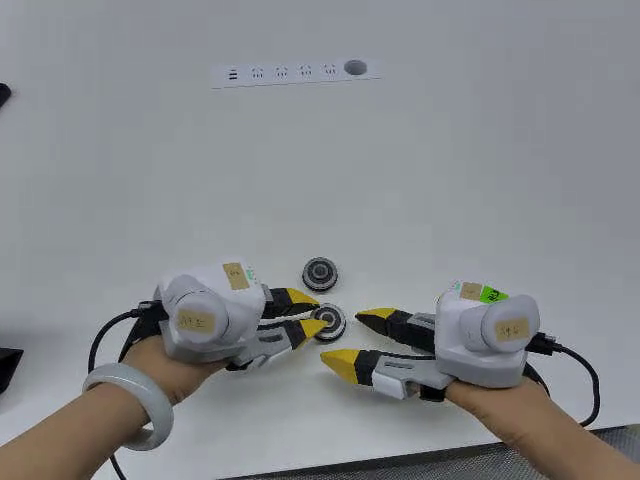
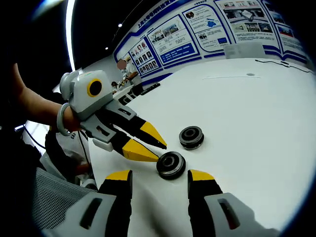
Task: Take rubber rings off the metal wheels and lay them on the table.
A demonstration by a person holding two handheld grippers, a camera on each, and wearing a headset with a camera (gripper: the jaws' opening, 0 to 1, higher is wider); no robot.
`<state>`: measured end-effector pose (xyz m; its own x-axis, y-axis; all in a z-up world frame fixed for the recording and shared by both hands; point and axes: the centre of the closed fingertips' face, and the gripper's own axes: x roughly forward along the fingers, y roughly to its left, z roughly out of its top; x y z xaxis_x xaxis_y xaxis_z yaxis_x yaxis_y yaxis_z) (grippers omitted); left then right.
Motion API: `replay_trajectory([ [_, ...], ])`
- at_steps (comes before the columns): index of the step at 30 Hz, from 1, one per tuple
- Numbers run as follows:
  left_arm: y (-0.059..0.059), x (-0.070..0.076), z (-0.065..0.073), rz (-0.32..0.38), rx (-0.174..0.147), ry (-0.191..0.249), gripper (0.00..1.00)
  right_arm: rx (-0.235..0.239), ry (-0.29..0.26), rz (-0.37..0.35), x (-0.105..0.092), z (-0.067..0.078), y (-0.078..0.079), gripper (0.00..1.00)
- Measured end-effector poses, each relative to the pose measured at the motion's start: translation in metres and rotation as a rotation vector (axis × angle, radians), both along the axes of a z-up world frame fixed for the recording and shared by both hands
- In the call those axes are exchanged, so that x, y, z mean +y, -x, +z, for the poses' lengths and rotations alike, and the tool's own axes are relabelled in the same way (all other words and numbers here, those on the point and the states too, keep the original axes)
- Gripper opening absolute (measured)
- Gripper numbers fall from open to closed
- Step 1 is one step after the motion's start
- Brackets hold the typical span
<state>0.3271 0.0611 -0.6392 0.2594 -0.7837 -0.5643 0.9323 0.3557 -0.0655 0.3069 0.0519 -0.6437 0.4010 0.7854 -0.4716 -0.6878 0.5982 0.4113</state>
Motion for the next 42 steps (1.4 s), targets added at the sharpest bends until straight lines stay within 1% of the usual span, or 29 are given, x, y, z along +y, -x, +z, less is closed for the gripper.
replay_trajectory([
  [10,0.001,-0.005,-0.007,-0.045,-0.002,-0.035,0.13,0.006,-0.012,-0.015,-0.002,-0.002,-0.002,0.46],
  [16,0.0,-0.006,-0.01,-0.055,0.001,-0.045,0.13,0.01,-0.019,-0.023,-0.003,-0.002,-0.003,0.46],
  [18,-0.001,-0.006,-0.013,-0.06,-0.001,-0.057,0.13,0.011,-0.022,-0.025,-0.003,-0.002,-0.003,0.46],
  [21,0.0,-0.008,-0.011,-0.069,-0.004,-0.053,0.12,0.013,-0.025,-0.027,-0.004,-0.003,-0.003,0.46],
  [26,0.002,-0.008,-0.012,-0.084,0.001,-0.058,0.12,0.028,-0.05,-0.041,-0.003,-0.002,-0.004,0.46],
  [27,0.002,-0.008,-0.013,-0.092,-0.004,-0.065,0.13,0.03,-0.058,-0.044,-0.003,-0.001,-0.005,0.46],
  [28,0.002,-0.008,-0.012,-0.091,0.002,-0.059,0.13,0.032,-0.065,-0.05,-0.003,-0.001,-0.006,0.46],
  [29,0.002,-0.008,-0.013,-0.094,0.001,-0.061,0.14,0.033,-0.068,-0.052,-0.003,-0.001,-0.007,0.46],
  [30,0.002,-0.008,-0.013,-0.098,-0.002,-0.064,0.14,0.035,-0.07,-0.054,-0.003,0.0,-0.007,0.46],
  [31,0.003,-0.007,-0.015,-0.1,0.003,-0.074,0.14,0.038,-0.077,-0.058,-0.003,0.0,-0.008,0.46],
  [32,0.002,-0.008,-0.014,-0.103,-0.004,-0.069,0.14,0.042,-0.08,-0.06,-0.003,0.0,-0.008,0.46],
  [39,0.003,-0.008,-0.014,-0.11,-0.009,-0.076,0.13,0.063,-0.116,-0.069,0.0,0.002,-0.01,0.46],
  [42,0.003,-0.008,-0.014,-0.111,-0.011,-0.076,0.13,0.074,-0.121,-0.071,0.001,0.001,-0.01,0.45],
])
